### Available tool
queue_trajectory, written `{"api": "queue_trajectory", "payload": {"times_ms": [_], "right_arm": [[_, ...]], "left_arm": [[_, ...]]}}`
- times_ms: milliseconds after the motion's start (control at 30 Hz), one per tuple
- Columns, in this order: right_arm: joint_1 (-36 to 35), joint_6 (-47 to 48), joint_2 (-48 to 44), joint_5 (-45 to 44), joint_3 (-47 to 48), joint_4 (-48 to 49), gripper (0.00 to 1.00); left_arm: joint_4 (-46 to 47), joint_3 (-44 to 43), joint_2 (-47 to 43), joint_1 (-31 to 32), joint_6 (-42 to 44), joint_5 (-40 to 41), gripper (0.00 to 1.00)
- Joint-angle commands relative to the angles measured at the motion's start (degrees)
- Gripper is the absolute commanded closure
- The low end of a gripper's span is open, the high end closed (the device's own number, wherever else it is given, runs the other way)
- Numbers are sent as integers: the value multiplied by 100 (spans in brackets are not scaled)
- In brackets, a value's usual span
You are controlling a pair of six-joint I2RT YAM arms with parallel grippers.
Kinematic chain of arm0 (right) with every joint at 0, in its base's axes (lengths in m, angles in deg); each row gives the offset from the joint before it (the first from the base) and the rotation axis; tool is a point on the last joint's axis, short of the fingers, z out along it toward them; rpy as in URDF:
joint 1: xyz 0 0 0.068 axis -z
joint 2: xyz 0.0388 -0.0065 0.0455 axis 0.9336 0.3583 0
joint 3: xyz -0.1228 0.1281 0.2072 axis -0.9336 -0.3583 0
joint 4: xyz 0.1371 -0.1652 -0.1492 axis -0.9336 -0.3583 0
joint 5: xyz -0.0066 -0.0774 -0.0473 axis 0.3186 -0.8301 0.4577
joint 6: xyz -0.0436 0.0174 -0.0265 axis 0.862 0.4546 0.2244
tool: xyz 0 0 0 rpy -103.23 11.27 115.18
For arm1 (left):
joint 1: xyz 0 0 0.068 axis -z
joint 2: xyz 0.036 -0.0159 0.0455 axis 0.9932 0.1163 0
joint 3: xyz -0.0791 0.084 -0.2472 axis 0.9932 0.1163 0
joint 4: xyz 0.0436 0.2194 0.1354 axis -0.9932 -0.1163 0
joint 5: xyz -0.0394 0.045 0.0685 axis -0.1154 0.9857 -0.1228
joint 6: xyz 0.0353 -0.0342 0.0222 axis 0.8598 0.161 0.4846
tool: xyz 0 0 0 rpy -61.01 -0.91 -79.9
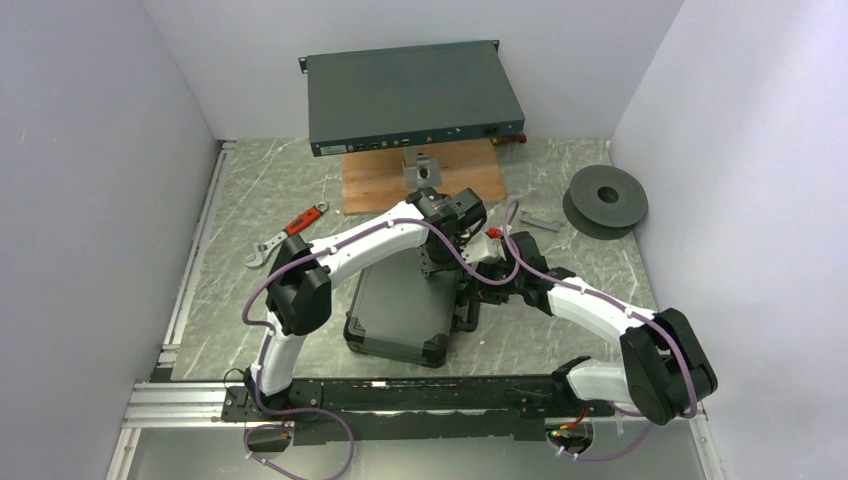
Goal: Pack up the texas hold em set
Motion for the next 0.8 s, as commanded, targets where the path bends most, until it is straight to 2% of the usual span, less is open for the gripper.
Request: {"api": "queue_trajectory", "payload": {"times_ms": [0, 333, 567, 767], "right_arm": [[-440, -325, -293, 712, 106, 1226, 70], [-747, -415, -748, 426, -2, 1321, 70], [-802, -443, -479, 247, -11, 1288, 72], [-809, -295, -613, 30, -25, 988, 72]], "left_arm": [[-337, 340, 421, 66, -186, -540, 100], [-318, 345, 413, 12, -194, -610, 100], [-295, 392, 380, -3, -217, -606, 100], [-293, 398, 377, -9, -207, -629, 100]]}}
